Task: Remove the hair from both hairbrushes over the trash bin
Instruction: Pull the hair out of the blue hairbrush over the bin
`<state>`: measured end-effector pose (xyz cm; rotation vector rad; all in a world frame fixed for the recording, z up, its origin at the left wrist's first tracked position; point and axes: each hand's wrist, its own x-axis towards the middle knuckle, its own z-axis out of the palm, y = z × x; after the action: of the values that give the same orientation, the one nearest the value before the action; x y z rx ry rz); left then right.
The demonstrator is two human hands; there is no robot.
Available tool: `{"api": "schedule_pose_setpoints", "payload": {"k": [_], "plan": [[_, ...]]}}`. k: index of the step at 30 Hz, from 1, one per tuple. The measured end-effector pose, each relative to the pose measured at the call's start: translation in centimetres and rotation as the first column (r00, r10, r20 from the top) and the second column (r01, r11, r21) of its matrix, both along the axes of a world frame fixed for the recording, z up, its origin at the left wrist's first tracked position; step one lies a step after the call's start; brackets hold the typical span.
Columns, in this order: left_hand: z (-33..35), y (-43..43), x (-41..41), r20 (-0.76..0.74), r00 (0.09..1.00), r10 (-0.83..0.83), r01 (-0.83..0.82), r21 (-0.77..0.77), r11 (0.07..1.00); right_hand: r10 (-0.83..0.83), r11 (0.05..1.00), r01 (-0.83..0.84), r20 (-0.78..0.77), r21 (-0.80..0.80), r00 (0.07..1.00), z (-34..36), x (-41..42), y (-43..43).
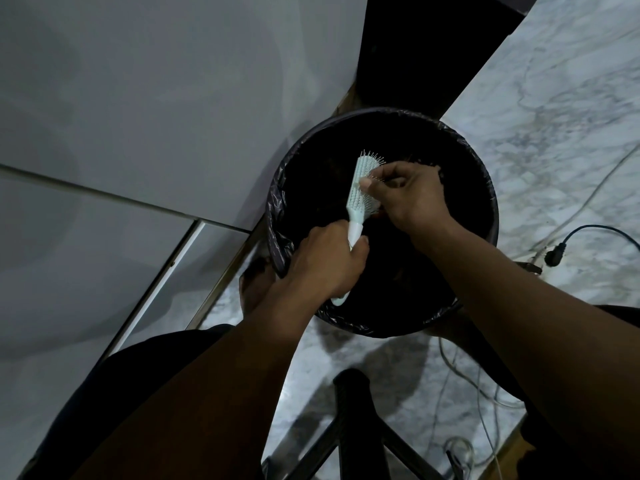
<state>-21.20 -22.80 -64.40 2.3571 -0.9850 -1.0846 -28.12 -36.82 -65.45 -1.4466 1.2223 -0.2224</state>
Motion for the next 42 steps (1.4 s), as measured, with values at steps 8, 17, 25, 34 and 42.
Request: {"api": "schedule_pose_setpoints", "payload": {"k": [8,17,25,34,42], "plan": [[0.2,-0.2,0.2,-0.015,0.998,0.059,-0.059,-0.028,0.998,-0.326,0.889,0.305,0.005,0.343,0.945,-0.1,0.3,-0.7],[0.2,-0.1,0.7,0.036,0.996,0.084,-0.082,-0.034,0.996,0.022,0.908,0.011,-0.076,0.418,0.997,0.7,0.2,-0.3],[-0.2,0.4,1.0,0.126,0.991,0.048,-0.064,0.125,0.990,-0.103,0.937,0.111,-0.042,0.332,0.994,0.2,0.6,-1.6],[0.1,0.0,0.6,0.142,0.989,0.032,-0.053,0.149,0.987,0.087,0.960,-0.074,-0.036,0.270,0.996,0.0,0.5,-0.2],[-0.3,-0.1,0.3,0.034,0.999,-0.029,0.025,0.109,0.994,-0.006,0.986,0.013,-0.044,0.164,0.999,-0.7,0.5,0.7]]}}
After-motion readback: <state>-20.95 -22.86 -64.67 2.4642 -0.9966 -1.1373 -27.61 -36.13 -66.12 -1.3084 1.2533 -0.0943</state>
